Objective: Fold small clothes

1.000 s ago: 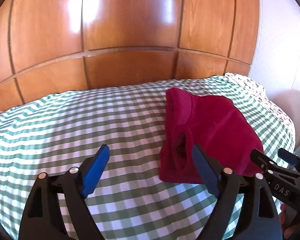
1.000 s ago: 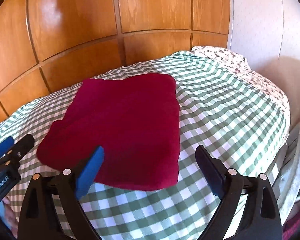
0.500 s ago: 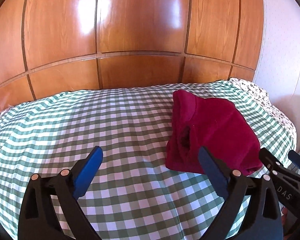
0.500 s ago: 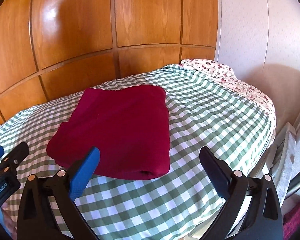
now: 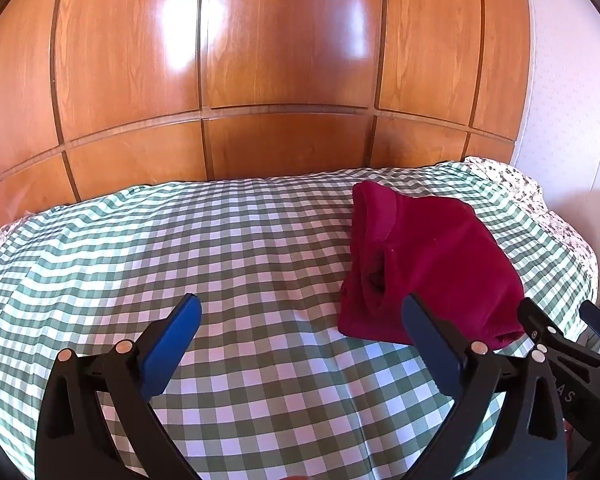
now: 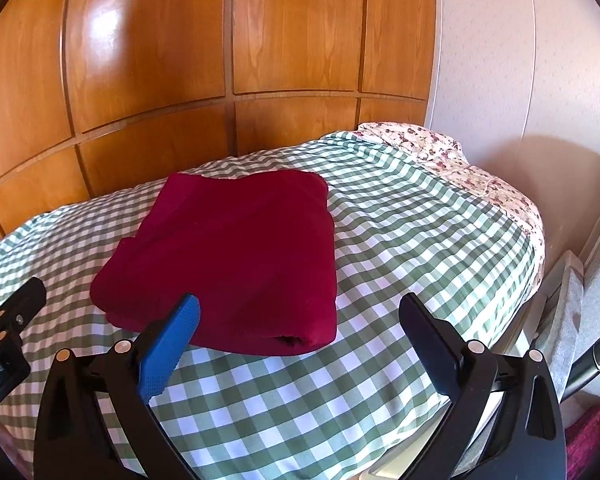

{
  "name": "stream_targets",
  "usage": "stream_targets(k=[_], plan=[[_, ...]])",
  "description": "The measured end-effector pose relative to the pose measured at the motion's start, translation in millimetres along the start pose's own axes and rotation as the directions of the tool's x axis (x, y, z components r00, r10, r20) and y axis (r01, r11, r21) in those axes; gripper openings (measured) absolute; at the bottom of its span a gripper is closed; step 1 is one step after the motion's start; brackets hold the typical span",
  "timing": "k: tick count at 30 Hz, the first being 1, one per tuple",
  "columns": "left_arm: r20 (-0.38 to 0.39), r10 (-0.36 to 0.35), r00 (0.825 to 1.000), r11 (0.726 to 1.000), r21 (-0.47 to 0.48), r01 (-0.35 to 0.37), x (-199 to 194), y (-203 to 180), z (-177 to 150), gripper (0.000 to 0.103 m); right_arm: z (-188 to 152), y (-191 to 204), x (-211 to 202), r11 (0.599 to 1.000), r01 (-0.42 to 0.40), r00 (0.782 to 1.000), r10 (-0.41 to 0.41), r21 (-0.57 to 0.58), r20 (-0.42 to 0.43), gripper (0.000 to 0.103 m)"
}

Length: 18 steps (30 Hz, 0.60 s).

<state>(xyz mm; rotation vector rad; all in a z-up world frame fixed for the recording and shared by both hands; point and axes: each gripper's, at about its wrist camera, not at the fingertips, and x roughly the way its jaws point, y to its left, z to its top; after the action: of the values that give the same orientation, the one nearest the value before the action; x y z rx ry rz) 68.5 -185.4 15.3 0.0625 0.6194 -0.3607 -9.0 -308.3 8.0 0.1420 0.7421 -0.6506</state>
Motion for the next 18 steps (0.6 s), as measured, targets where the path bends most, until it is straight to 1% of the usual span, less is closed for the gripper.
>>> stream_targets(k=[10, 18], plan=[[0.005, -0.010, 1.000, 1.000, 0.012, 0.010, -2.8, -3.9, 1.6, 0.100, 0.2, 1.3, -3.3, 1.000, -0.011, 1.000, 0.011, 0.007, 0.013, 0.099], [0.013, -0.019, 1.000, 1.000, 0.012, 0.019, -8.1, -4.5, 3.7, 0.100, 0.1, -0.1, -2.6, 0.999, -0.020, 1.000, 0.020, 0.024, 0.007, 0.099]])
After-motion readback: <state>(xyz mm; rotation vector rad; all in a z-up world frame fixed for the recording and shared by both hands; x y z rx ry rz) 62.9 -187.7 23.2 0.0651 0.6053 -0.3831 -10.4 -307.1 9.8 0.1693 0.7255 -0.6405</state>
